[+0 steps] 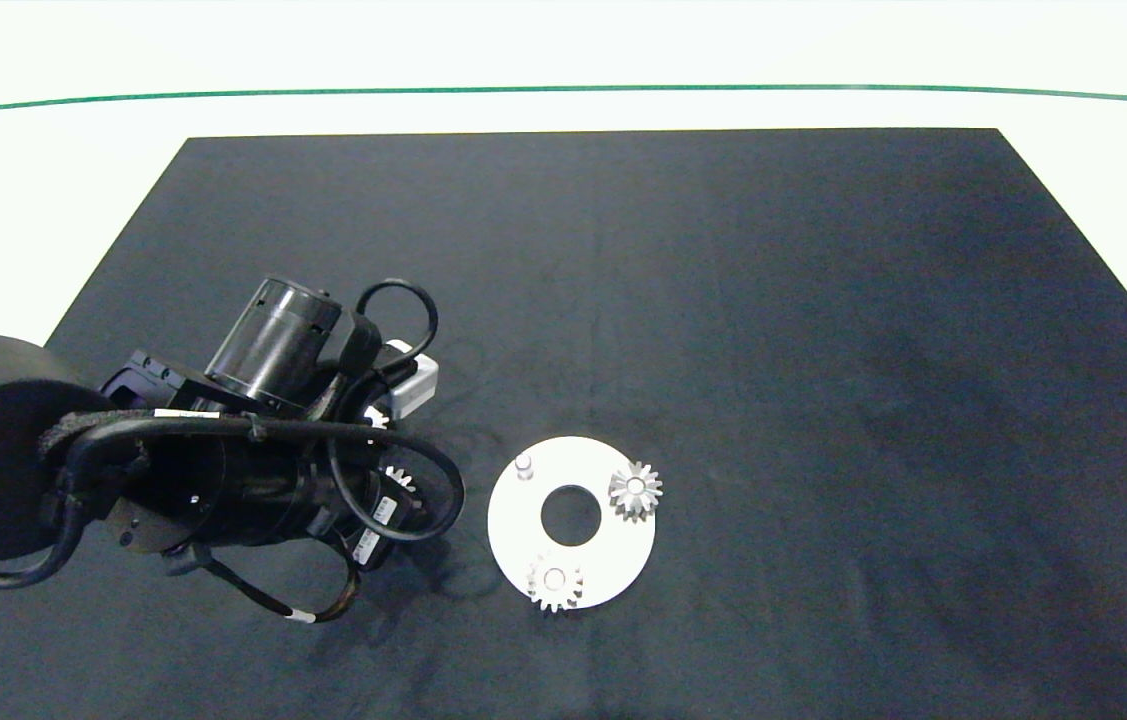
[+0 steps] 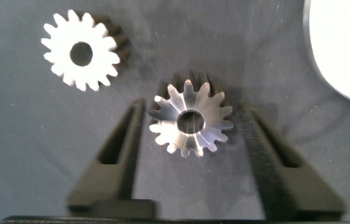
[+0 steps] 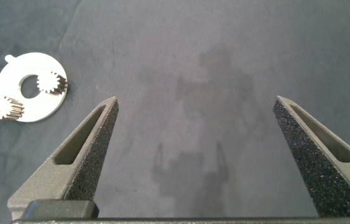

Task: Remove an incorrectly installed larger gear and replace it with the correct smaller gear

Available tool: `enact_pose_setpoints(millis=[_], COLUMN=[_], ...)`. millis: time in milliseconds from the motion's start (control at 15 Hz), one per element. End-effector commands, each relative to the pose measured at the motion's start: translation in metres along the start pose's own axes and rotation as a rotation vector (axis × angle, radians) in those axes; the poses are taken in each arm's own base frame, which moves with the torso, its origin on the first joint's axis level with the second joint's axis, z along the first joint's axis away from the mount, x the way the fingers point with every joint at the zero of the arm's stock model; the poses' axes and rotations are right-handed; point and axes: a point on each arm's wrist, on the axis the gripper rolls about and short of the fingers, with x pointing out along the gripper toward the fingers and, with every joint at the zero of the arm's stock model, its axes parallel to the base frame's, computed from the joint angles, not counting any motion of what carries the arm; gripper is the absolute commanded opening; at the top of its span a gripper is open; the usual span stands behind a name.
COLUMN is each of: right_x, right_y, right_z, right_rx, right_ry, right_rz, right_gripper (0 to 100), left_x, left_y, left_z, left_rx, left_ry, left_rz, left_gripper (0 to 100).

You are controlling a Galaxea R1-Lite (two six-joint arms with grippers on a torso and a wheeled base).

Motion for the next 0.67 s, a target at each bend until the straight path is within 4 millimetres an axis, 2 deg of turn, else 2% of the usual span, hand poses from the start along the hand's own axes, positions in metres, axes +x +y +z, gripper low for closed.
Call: enact_pose_setpoints(millis=[67, 200, 400, 667], right_x=[0.000, 0.000, 0.000, 0.000], right_y=[0.000, 0.000, 0.000, 0.000], right_z=[0.000, 0.000, 0.000, -0.001], right_rx=[-0.001, -0.001, -0.001, -0.001], right_ry=[0.003, 0.003, 0.003, 0.005], right_rz=[0.002, 0.002, 0.002, 0.002], right_gripper=[100, 100, 100, 100], left_x=[-0.004, -0.008, -0.010, 0.004], left_y=[0.001, 0.011, 0.041, 0.070], left_z=[0.002, 0.011, 0.021, 0.016], left_rx=[-0.003, -0.028, -0.112, -0.174], left_ry=[-0.013, -0.049, -0.081, -0.035], left_rz=[0.005, 0.027, 0.104, 0.170], left_gripper=[100, 100, 100, 100])
